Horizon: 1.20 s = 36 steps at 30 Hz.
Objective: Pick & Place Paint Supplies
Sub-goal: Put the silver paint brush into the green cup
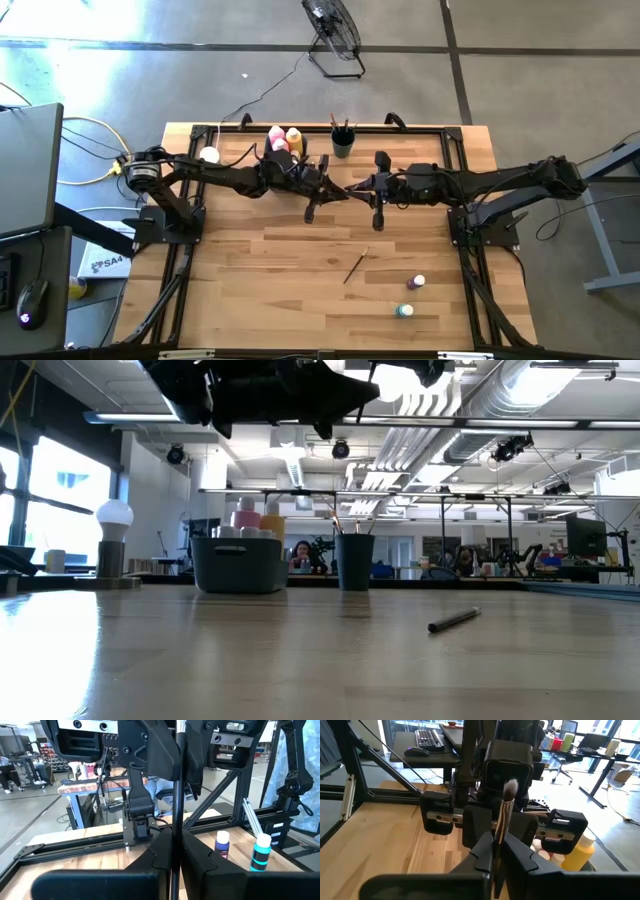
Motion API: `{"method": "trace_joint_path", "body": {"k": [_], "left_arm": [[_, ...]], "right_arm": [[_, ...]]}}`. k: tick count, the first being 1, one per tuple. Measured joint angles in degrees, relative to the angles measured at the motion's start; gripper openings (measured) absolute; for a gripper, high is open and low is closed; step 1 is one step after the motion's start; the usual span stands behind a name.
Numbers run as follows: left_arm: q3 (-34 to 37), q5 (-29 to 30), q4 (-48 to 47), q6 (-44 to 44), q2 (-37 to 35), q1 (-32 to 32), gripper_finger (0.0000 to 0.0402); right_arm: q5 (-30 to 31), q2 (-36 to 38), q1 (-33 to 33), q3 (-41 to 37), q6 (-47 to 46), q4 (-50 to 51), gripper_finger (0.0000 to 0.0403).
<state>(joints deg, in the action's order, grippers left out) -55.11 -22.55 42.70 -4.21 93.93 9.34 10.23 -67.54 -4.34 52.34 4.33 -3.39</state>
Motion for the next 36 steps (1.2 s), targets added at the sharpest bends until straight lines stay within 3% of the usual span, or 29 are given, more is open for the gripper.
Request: {"method": "trace_joint_path", "body": {"k": [7,16,20,24,32,36], "left_arm": [[-0.04,3.65,-0.74,0.02,-0.02,-0.02,0.0047],[-0.04,4.20,-2.59,-1.64,-0.02,0.06,0.0197],[-0.07,4.07,-4.73,-4.08,-1.45,0.07,0.0240],[-0.07,5.45,-8.53,-4.51,-3.61,0.07,0.0257],[-0.07,16.56,-17.81,-4.59,-7.76,0.04,0.0260],[-0.07,18.58,-20.89,-4.55,-7.78,0.09,0.0260]], "right_arm": [[0.48,-0.01,0.04,0.00,0.02,0.22,0.0015],[-0.02,-0.04,-0.02,0.00,-0.18,0.14,0.0013],[0.13,-0.04,-0.02,0.00,-0.19,0.15,0.0013],[0.25,-0.04,-0.02,0.00,-0.19,0.18,0.0013],[0.37,-0.03,0.00,0.00,-0.08,0.27,0.0013],[0.33,-0.01,-0.02,0.00,-0.04,0.19,0.0013]]}}
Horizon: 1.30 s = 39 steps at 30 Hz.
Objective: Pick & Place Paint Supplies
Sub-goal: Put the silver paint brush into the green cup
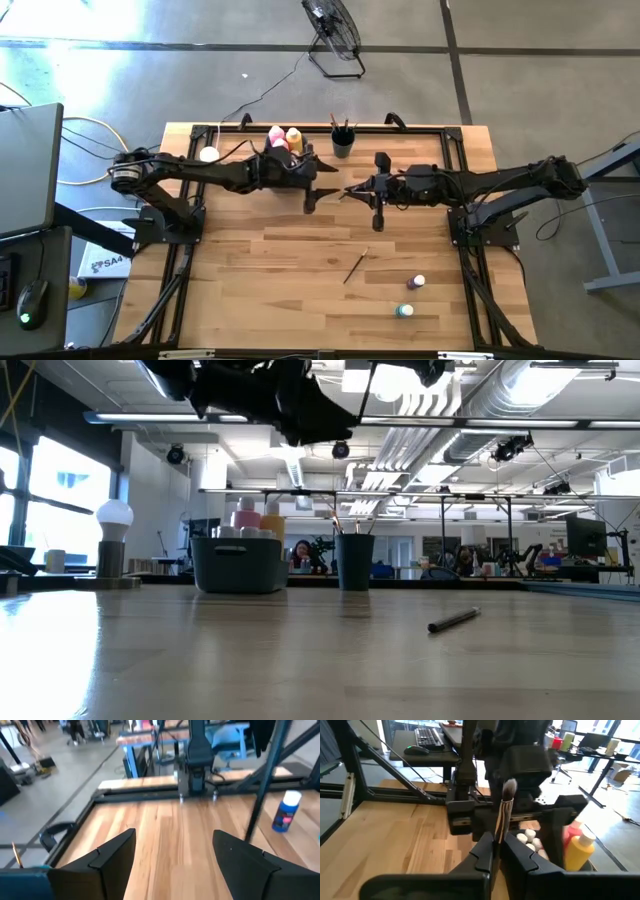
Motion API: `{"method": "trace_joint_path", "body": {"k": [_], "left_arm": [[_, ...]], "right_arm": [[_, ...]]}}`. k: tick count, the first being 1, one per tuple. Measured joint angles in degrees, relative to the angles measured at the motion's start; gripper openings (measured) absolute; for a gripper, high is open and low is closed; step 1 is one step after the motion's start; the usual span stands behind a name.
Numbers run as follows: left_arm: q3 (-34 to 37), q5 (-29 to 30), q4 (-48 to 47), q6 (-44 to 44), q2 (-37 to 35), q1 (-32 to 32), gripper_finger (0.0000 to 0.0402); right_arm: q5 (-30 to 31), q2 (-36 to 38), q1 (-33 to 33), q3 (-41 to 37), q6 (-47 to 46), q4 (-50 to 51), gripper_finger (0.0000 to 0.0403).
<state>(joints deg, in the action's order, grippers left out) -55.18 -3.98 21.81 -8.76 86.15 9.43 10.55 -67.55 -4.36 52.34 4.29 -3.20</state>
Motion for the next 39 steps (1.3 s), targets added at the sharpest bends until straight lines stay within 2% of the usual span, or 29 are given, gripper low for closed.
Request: {"method": "trace_joint_path", "body": {"k": [5,7,13,21,24,28,31,35,39], "left_arm": [[1.66,-1.29,-1.73,0.19,-1.65,1.45,0.0260],[3.68,-2.81,1.95,0.24,-3.90,2.66,0.0260],[14.49,-2.71,6.99,0.09,-16.38,6.72,0.0260],[27.15,4.49,5.94,-2.92,-34.84,7.45,0.0260],[30.07,5.06,2.13,-3.04,-42.37,7.45,0.0260],[31.82,7.72,-8.33,-3.01,-52.75,7.45,0.0260],[32.45,8.23,-14.51,-2.58,-59.34,7.45,0.0260],[32.50,8.18,-19.12,-1.86,-66.09,7.43,0.0260],[32.48,7.98,-22.28,-1.29,-69.65,7.43,0.0260]], "right_arm": [[3.43,-0.07,0.81,0.00,-0.41,0.02,0.0013],[2.89,-0.34,2.07,0.02,-1.62,0.01,0.0013],[2.51,-2.95,7.01,0.11,-2.12,-0.39,0.0013],[4.08,-11.41,16.89,0.09,-4.84,-9.06,0.0013],[6.23,-14.26,20.77,0.09,-7.11,-12.07,0.0013],[10.15,-16.97,24.61,0.00,-7.76,-13.96,0.0013],[10.53,-18.69,26.47,0.04,-8.06,-16.23,0.0013],[10.77,-21.48,28.18,1.76,-9.24,-16.34,0.0013],[13.27,-24.92,28.94,4.48,-9.18,-15.78,0.0013]]}}
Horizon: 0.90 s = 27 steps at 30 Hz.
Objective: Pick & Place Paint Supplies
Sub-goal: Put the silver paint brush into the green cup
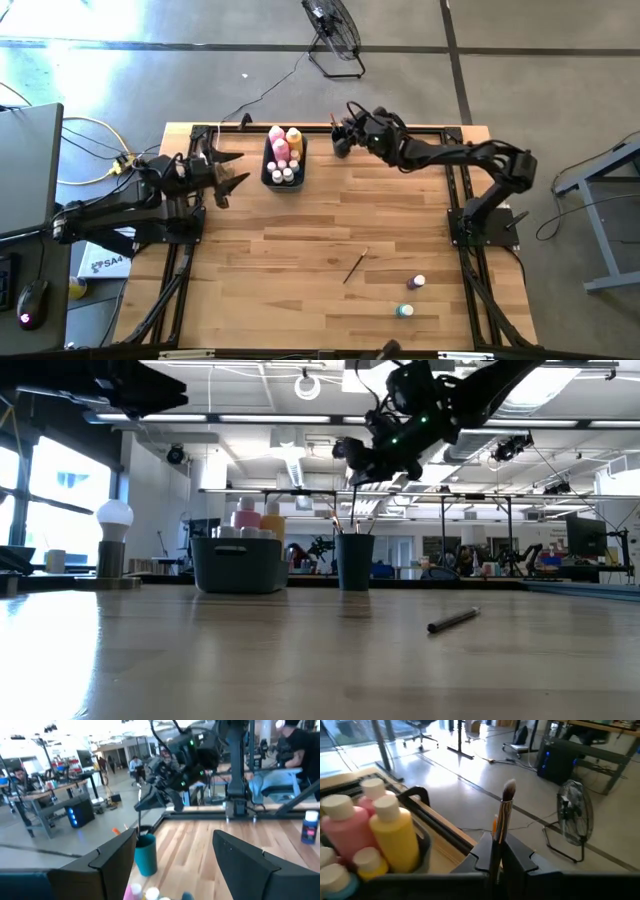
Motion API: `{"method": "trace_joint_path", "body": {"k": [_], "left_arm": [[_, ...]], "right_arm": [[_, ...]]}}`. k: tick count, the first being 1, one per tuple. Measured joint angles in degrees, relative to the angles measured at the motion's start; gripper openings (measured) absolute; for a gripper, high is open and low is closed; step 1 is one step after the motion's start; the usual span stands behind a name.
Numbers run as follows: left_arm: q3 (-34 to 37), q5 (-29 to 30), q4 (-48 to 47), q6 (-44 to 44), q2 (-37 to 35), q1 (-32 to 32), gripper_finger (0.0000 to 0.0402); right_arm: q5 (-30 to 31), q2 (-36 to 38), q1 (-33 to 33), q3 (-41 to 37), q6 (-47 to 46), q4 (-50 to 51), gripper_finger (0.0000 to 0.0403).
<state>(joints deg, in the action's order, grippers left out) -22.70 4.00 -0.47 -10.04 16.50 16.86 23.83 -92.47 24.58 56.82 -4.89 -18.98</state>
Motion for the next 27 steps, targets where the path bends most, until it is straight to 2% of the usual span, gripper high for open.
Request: {"method": "trace_joint_path", "body": {"k": [7,18,27], "left_arm": [[0.02,-0.01,-1.48,0.15,-0.17,0.00,0.0260],[0.02,-0.32,-2.10,0.90,-0.14,0.00,0.0260],[0.02,-0.34,-2.06,0.92,-0.14,0.00,0.0260]], "right_arm": [[3.13,-4.42,0.33,3.32,-0.14,3.29,0.0013],[2.69,-4.57,0.98,3.30,-7.43,8.46,0.0013],[2.85,-4.57,0.98,3.28,-7.59,9.18,0.0015]]}}
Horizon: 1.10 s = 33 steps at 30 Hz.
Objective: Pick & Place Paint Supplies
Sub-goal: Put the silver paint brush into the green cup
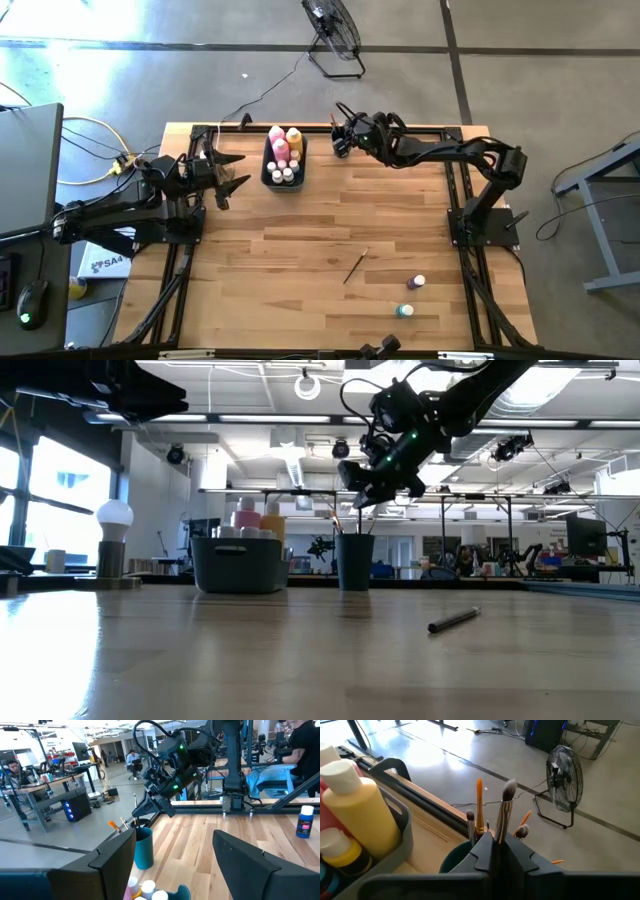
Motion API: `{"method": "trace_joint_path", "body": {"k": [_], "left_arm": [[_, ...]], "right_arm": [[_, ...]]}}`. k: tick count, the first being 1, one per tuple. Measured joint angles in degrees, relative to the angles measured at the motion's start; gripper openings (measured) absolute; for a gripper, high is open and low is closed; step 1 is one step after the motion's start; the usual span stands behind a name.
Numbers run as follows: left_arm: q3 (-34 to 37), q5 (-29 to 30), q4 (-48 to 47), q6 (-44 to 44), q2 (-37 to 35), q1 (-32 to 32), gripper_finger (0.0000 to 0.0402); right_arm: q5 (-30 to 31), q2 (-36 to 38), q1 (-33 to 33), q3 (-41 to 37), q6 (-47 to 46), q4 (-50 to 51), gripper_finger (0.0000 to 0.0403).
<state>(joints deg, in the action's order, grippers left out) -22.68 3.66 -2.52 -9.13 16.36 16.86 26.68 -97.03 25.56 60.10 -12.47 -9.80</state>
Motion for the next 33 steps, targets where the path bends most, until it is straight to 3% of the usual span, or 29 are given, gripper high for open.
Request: {"method": "trace_joint_path", "body": {"k": [5,20,29,33], "left_arm": [[-0.02,0.00,0.02,0.00,0.00,0.00,0.0260],[-0.02,0.01,-0.01,0.11,0.00,0.00,0.0260],[-0.02,0.02,-0.39,0.09,0.00,0.00,0.0260],[-0.02,0.02,-0.55,0.07,0.01,0.00,0.0260]], "right_arm": [[0.06,0.00,0.00,0.00,0.09,-0.10,0.0042],[-0.64,0.00,0.00,0.00,2.23,-0.29,0.0188],[-2.45,0.02,-0.50,-0.02,9.38,0.63,0.0200],[-5.82,0.02,-0.20,-0.04,3.65,0.67,0.0201]]}}
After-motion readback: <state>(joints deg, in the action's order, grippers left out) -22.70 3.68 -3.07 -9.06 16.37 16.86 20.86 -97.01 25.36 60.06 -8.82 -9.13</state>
